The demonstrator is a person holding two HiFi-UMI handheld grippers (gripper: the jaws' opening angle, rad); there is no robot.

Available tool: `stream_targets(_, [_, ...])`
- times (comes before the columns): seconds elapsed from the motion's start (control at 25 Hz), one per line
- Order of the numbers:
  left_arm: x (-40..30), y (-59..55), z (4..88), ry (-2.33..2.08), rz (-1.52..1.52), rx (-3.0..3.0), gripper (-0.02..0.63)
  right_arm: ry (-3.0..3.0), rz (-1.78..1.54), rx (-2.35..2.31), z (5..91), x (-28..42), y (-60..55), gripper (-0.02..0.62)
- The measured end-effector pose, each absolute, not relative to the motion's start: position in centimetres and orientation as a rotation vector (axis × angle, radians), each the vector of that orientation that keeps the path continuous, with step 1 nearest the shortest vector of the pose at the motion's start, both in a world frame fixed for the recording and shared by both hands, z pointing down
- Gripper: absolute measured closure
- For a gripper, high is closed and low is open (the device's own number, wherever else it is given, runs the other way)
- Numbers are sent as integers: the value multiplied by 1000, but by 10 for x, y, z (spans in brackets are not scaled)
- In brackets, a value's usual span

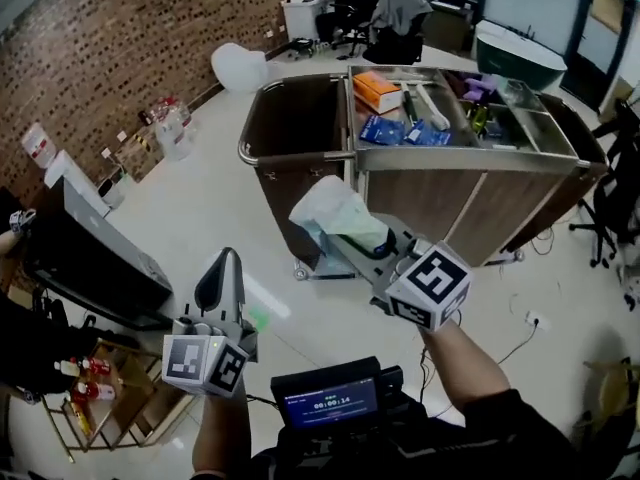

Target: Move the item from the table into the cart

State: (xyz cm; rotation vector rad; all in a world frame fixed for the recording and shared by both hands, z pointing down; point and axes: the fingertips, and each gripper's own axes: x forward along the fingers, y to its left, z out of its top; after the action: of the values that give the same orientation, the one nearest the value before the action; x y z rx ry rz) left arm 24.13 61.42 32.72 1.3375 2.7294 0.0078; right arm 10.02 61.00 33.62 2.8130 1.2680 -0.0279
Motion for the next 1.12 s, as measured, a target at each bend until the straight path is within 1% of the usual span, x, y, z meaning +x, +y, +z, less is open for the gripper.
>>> stream_targets(0.32, [65,682,325,2966,27,828,606,1723,-14,2568,325,-61,639,543])
stream_targets(0.48, [-46,696,318,3010,28,637,606,1890,-9,2435,319,-171,638,543])
stream_targets(0.64, [-165,688,311,3029,20,480,606,2020,-2,2352,316,-291,625,543])
stream_targets(0.76, [-243,679,303,3054,36,375,606,2081,38,2298,307,-368,614,543])
stream_targets(0.92, [-326,687,294,3089,25,287,606,2171,52,2240,294,-456,620,543])
stream_targets(1.12, [-408,703,277,3050,52,109,606,2266,91,2154,265,-546,641,543])
